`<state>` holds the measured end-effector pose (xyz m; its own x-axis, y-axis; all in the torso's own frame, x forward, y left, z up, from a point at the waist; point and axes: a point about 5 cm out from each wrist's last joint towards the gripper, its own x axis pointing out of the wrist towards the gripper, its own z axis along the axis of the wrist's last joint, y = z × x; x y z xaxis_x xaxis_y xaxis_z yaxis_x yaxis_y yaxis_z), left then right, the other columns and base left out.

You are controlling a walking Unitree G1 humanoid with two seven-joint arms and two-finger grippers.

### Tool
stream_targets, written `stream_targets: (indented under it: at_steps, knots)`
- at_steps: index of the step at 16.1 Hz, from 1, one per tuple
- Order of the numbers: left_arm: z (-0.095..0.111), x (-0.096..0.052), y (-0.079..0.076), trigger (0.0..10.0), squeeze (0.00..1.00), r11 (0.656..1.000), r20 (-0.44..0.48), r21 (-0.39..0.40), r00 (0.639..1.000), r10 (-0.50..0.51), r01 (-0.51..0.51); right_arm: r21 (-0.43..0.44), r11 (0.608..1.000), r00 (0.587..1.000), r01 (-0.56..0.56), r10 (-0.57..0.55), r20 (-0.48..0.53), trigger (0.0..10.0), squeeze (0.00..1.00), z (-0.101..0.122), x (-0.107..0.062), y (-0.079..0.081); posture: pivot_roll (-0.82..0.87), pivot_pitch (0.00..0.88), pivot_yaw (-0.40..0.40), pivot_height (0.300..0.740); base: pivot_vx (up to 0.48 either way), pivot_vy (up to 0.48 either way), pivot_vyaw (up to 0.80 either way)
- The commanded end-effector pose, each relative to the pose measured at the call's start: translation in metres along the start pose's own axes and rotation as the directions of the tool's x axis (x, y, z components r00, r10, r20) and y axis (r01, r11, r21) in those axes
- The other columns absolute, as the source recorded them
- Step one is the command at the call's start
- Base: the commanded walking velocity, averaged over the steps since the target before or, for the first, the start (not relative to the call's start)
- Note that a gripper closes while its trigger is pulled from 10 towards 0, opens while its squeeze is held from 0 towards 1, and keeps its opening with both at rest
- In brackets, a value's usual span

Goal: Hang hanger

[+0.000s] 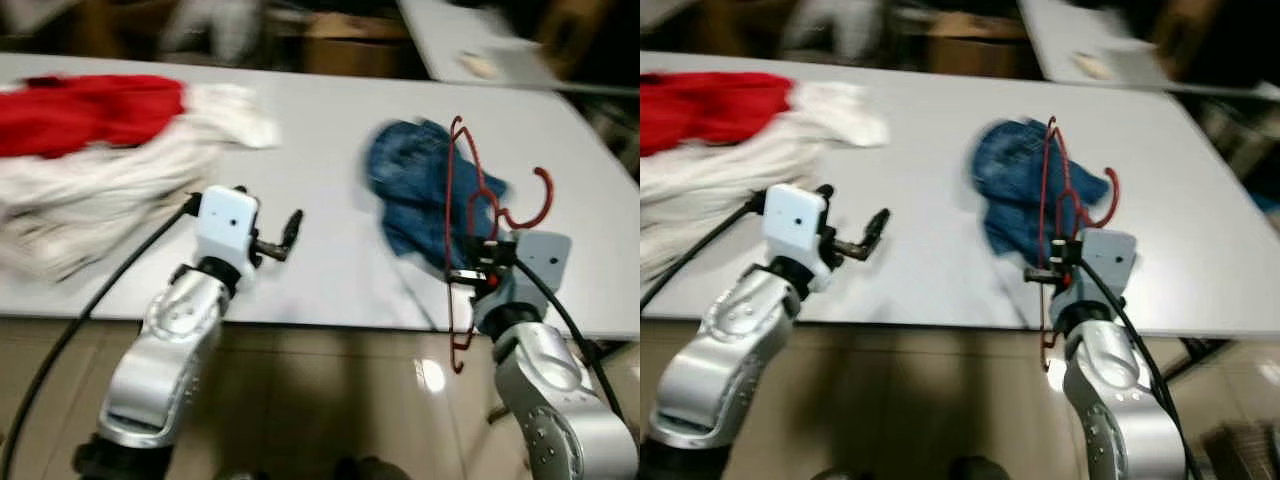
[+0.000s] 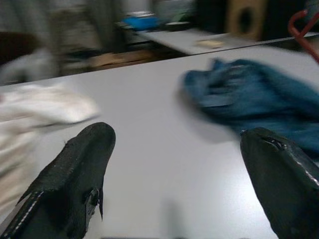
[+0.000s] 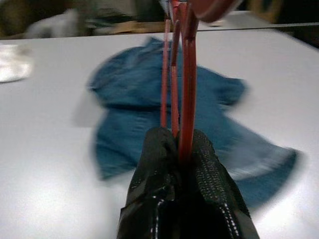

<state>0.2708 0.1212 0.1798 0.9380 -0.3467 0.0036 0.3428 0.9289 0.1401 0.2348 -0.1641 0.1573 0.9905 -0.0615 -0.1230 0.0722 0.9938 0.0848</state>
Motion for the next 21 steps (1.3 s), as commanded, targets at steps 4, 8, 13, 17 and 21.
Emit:
stream_targets:
  at_steps: [4, 8, 13, 17, 21]
  knots:
    - [0.0013, -0.0015, 0.0010, 10.0, 0.00, 1.000, 0.011, -0.018, 1.000, 0.015, -0.014, -0.009, 1.000, 1.000, 0.024, -0.024, -0.005, 10.0, 0.00, 0.0008, -0.0005, -0.0028, 0.02, 0.061, -0.062, 0.740, 0.000, 0.000, -0.19]
    - [0.0010, -0.0028, -0.0004, 10.0, 0.00, 1.000, 0.034, -0.028, 0.999, -0.008, 0.009, -0.050, 0.999, 1.000, 0.017, -0.017, 0.015, 10.0, 0.00, 0.0025, -0.0003, -0.0034, 0.02, 0.064, -0.061, 0.740, 0.000, 0.000, 0.00]
    - [0.0000, -0.0014, -0.0018, 10.0, 0.00, 0.999, 0.030, -0.027, 0.999, -0.017, 0.018, -0.022, 1.000, 1.000, 0.016, -0.016, 0.004, 10.0, 0.00, 0.0012, 0.0008, -0.0024, 0.02, 0.069, -0.061, 0.740, 0.000, 0.000, -0.46]
    - [-0.0002, -0.0004, -0.0019, 10.0, 0.00, 1.000, 0.025, -0.020, 0.999, -0.024, 0.024, -0.031, 0.999, 0.999, 0.033, -0.033, 0.005, 10.0, 0.00, 0.0014, 0.0021, -0.0039, 0.02, 0.068, -0.060, 0.740, 0.000, 0.000, -0.23]
    - [-0.0012, -0.0003, -0.0006, 10.0, 0.00, 1.000, 0.022, -0.023, 1.000, -0.017, 0.017, -0.089, 0.995, 0.999, 0.035, -0.033, 0.024, 10.0, 0.00, 0.0033, 0.0029, -0.0050, 0.02, 0.064, -0.060, 0.740, 0.000, 0.000, 0.00]
